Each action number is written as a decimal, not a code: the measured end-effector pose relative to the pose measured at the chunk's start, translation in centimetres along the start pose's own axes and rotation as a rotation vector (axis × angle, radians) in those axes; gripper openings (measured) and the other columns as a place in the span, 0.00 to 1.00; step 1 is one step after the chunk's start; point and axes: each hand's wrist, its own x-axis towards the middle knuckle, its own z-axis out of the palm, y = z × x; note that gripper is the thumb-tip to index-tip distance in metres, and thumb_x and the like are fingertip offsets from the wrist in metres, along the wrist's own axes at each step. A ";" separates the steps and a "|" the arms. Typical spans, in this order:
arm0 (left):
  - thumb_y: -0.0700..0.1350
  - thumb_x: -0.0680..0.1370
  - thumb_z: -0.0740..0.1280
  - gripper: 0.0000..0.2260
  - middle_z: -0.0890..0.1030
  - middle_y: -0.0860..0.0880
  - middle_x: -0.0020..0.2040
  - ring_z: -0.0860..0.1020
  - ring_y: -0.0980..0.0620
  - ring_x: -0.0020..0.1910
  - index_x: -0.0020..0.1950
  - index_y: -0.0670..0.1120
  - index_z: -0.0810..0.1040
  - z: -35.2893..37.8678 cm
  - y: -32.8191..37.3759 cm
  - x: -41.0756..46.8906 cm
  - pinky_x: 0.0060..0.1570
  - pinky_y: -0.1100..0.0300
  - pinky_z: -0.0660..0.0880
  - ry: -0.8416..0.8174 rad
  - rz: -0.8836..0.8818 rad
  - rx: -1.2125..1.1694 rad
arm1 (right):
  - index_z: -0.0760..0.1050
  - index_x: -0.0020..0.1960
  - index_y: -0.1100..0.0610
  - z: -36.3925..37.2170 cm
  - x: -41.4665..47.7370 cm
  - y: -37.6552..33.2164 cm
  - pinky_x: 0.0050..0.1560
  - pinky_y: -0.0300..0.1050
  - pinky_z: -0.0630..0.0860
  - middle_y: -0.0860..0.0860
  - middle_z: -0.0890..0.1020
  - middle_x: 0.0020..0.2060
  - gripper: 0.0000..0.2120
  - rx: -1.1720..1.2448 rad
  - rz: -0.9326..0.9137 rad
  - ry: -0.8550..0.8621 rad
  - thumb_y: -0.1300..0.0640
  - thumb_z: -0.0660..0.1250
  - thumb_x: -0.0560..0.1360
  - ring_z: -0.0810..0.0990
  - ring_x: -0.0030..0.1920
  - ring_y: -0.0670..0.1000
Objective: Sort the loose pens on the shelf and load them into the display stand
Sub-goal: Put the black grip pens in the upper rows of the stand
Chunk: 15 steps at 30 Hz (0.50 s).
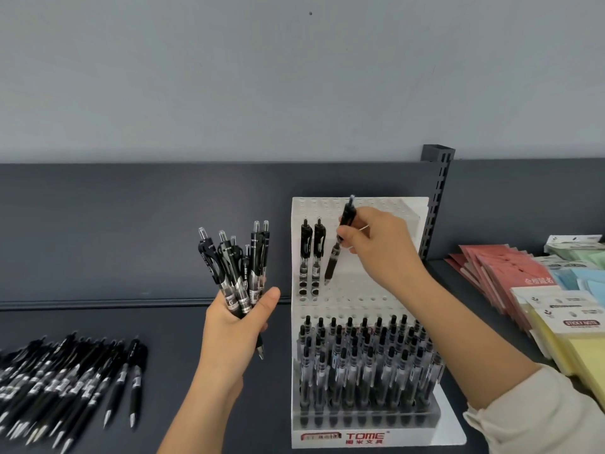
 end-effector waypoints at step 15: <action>0.41 0.73 0.71 0.06 0.81 0.54 0.34 0.80 0.56 0.36 0.49 0.45 0.79 0.7 0.5 -0.4 0.37 0.60 0.78 -0.078 -0.020 -0.112 | 0.79 0.41 0.59 1.7 -0.5 0.4 0.43 0.50 0.79 0.53 0.82 0.33 0.14 -0.312 0.014 -0.082 0.48 0.66 0.75 0.82 0.37 0.53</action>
